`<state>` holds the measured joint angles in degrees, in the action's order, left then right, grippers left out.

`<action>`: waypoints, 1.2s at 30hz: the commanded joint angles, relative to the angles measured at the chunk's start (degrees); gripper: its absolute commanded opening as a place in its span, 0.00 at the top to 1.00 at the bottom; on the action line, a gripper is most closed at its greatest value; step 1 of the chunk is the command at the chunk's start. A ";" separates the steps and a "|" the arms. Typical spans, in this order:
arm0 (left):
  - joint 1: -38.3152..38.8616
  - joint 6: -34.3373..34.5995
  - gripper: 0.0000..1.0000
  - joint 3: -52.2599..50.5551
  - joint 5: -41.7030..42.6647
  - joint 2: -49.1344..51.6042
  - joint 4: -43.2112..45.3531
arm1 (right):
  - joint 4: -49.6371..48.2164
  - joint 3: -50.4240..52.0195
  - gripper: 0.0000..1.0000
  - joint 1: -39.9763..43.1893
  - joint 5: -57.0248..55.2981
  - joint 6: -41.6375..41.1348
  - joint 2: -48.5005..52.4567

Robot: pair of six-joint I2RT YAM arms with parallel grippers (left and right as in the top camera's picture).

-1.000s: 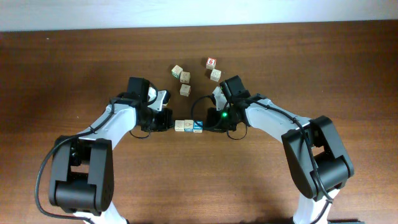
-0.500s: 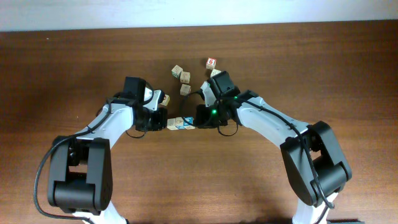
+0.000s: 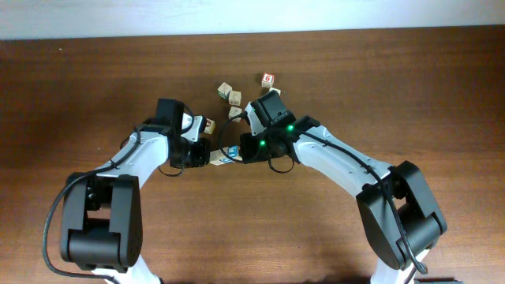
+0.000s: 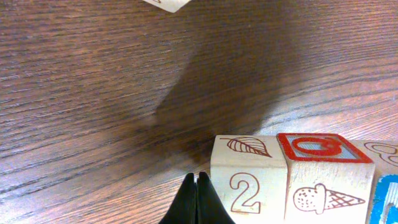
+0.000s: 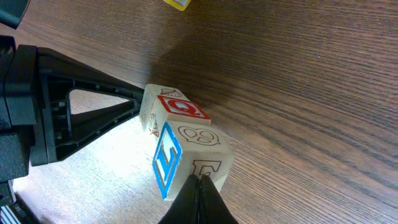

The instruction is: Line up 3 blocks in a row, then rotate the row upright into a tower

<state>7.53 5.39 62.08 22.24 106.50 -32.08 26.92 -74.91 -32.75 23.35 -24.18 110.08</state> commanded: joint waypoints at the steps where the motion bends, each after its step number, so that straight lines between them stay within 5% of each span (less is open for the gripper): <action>1: 4.50 -0.92 1.00 -0.28 11.47 -0.46 -0.13 | -1.18 -1.44 0.96 -3.37 3.39 0.35 0.09; 19: 5.97 -0.72 1.00 -0.28 11.17 -0.46 -0.09 | -1.18 -1.92 0.96 -4.00 3.43 0.37 0.09; 28: -0.24 -2.71 1.00 15.19 -4.13 -2.03 -9.62 | -2.05 -2.03 0.96 -0.15 2.43 0.79 0.09; 36: -1.01 -2.67 1.00 18.64 -7.08 -2.08 -10.47 | -2.12 -3.17 0.96 -0.15 0.98 1.46 0.07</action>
<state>6.92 3.84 79.70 16.19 105.91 -42.52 24.73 -77.34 -33.08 25.36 -23.59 109.06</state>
